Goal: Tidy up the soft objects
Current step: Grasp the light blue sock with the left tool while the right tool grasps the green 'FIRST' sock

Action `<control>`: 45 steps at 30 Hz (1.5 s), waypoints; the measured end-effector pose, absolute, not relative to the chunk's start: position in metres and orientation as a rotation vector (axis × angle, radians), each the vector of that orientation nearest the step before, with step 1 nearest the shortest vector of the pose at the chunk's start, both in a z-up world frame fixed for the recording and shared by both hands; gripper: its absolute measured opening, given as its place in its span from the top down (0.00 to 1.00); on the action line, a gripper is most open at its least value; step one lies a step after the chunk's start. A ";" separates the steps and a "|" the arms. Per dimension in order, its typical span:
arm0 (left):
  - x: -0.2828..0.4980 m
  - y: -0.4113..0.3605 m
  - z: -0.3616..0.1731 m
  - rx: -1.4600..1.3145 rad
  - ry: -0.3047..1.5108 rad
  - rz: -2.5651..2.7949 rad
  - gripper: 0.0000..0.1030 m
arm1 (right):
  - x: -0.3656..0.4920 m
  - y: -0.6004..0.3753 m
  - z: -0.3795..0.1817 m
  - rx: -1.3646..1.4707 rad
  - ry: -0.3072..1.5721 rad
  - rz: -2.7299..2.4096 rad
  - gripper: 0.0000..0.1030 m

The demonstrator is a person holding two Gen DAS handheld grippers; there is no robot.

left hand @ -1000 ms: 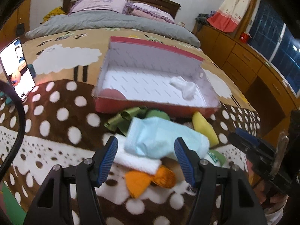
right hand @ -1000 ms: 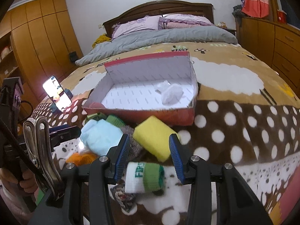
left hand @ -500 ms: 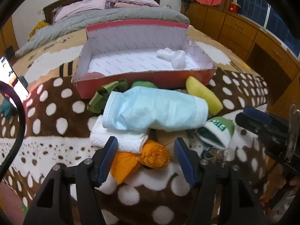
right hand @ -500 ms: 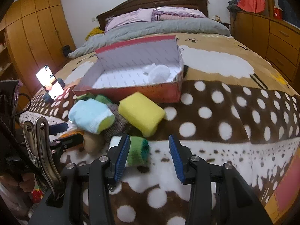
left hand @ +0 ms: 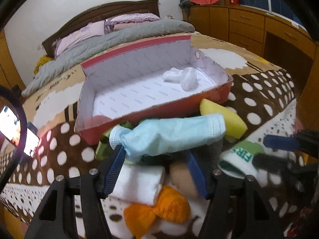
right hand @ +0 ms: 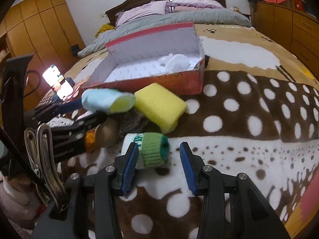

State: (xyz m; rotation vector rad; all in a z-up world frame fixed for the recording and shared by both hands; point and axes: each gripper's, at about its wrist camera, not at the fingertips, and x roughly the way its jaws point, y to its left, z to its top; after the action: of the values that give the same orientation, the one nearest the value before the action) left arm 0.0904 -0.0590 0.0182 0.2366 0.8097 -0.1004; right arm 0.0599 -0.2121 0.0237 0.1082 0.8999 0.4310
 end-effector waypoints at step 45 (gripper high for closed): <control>0.056 -0.030 0.058 0.057 0.685 -0.190 0.95 | 0.042 -0.199 0.021 0.140 0.839 0.529 0.76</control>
State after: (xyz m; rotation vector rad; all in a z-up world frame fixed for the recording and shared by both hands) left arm 0.0555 -0.0296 0.0577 0.0567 0.6846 -0.1896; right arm 0.0416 -0.1991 0.0205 0.1401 0.8392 0.5286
